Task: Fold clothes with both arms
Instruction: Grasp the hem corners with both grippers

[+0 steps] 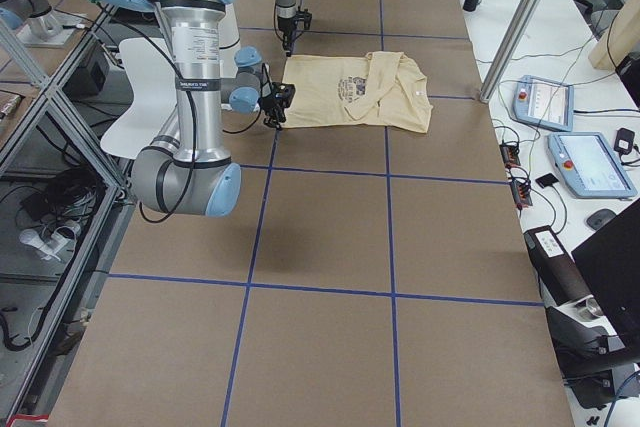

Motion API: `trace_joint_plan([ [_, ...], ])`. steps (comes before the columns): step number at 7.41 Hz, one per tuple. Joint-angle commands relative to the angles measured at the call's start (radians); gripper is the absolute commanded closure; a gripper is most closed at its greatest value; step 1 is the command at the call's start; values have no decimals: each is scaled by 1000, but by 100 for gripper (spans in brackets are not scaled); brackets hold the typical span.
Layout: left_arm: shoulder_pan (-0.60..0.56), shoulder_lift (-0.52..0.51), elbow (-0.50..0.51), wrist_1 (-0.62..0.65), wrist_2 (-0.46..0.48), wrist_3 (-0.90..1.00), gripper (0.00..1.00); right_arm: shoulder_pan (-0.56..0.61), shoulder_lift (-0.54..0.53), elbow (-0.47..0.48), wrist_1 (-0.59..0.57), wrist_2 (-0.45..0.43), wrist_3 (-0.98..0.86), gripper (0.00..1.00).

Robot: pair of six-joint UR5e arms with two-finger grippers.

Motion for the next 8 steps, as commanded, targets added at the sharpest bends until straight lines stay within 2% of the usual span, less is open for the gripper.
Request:
trace_joint_plan([
  [1, 0, 0, -3, 2, 0, -2, 100, -3, 6, -2, 0, -1, 7, 79],
  [2, 0, 0, -6, 0, 0, -2, 100, -3, 9, -2, 0, -1, 7, 95],
  [3, 0, 0, -6, 0, 0, -3, 100, -2, 10, 0, 0, -2, 7, 100],
  [6, 0, 0, -26, 2, 0, -5, 100, 4, 6, 27, 0, -1, 7, 100],
  [8, -3, 3, -85, 0, -39, -5, 100, 7, -20, 151, -24, 21, 6, 100],
])
